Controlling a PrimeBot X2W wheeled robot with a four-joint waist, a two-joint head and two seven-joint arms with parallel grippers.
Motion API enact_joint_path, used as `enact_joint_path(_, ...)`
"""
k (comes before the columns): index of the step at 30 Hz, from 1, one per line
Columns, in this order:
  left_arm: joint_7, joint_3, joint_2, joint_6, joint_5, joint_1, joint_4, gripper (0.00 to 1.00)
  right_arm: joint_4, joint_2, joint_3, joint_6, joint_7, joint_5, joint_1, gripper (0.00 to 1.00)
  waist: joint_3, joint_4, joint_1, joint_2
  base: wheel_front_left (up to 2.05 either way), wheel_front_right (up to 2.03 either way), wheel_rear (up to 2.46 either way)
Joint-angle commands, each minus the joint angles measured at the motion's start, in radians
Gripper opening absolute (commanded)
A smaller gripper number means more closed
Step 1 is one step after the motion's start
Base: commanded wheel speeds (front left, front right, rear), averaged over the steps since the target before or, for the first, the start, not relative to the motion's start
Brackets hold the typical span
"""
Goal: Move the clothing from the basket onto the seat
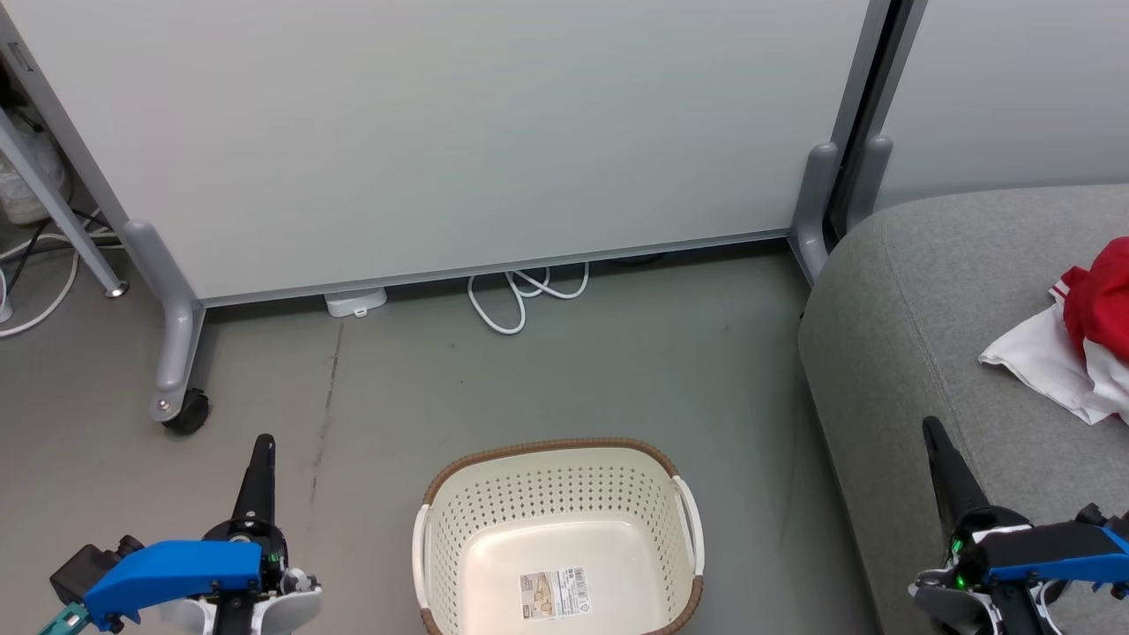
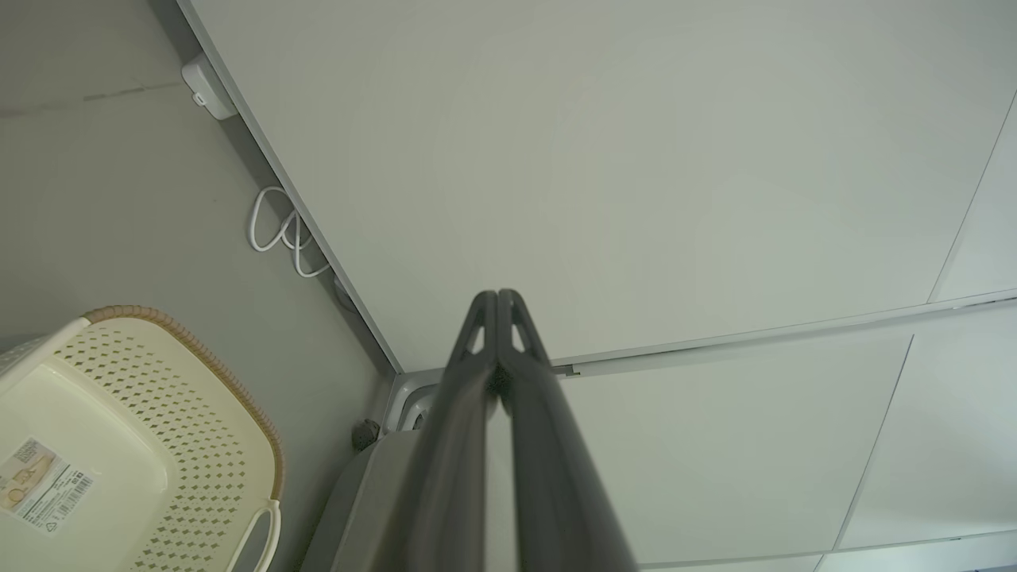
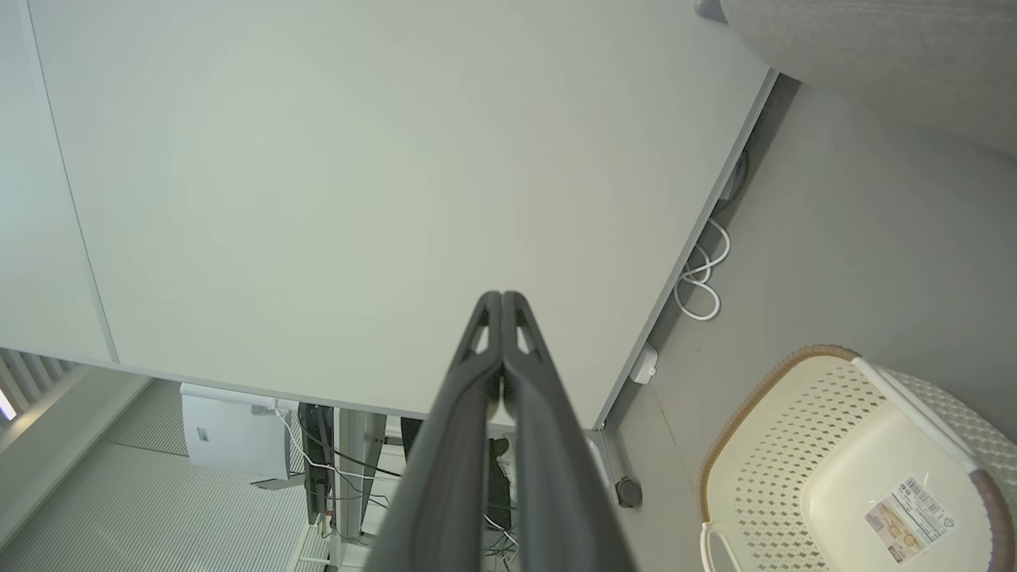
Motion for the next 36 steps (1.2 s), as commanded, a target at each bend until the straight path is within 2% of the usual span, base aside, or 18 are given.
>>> enact_joint_path(1, 0.009, 0.01, 0.0, -0.002, -0.022, -0.019, -0.011, 0.0, -0.007, 0.002, -0.003, 0.0, 0.008, 0.026, -0.016, 0.0, 0.0, 0.0, -0.0001, 0.0, 0.0, 0.0, 0.0)
enact_joint_path(31, 0.066, 0.054, -0.007, -0.003, -0.212, -0.027, -0.055, 0.0, -0.008, 0.004, -0.011, 0.0, 0.028, 0.239, -0.026, 0.0, 0.0, -0.008, -0.0001, 0.0, 0.0, 0.0, 0.0)
enact_joint_path(36, 0.066, 0.054, -0.007, -0.003, -0.208, -0.026, -0.054, 0.0, -0.008, 0.004, -0.011, 0.0, 0.028, 0.234, -0.026, 0.0, 0.0, -0.008, -0.0001, 0.0, 0.0, 0.0, 0.0)
